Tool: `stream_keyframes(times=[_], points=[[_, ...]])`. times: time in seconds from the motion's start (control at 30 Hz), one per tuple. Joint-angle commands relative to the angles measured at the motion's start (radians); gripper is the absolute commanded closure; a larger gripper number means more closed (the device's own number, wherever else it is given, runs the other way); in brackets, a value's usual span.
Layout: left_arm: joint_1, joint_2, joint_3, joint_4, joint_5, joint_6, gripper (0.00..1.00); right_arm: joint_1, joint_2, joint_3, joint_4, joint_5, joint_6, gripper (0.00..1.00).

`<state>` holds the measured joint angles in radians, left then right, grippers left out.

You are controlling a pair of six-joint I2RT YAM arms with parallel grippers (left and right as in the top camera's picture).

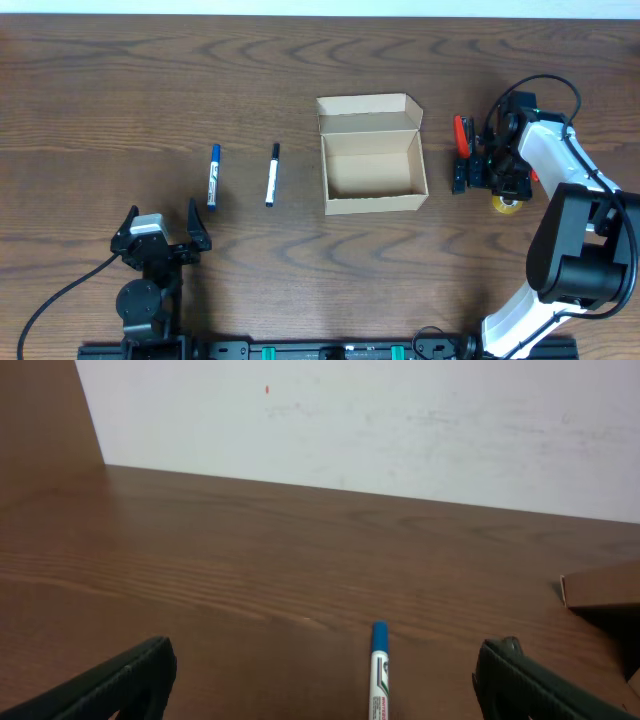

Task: Pack container
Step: 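Lower the right gripper and grasp the yellow tape roll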

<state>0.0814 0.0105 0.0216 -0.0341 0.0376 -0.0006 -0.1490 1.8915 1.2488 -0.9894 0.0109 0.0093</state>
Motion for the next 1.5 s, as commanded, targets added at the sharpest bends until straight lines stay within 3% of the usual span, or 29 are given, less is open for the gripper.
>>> stream_keyframes(times=[0.0, 1.47], points=[[-0.003, -0.007, -0.017, -0.043, -0.019, 0.000, 0.05, 0.004, 0.007, -0.001, 0.002, 0.014, -0.026, 0.01], [-0.003, -0.007, -0.017, -0.043, -0.019, 0.000, 0.05, -0.002, 0.009, -0.008, 0.037, 0.045, -0.083, 0.01]])
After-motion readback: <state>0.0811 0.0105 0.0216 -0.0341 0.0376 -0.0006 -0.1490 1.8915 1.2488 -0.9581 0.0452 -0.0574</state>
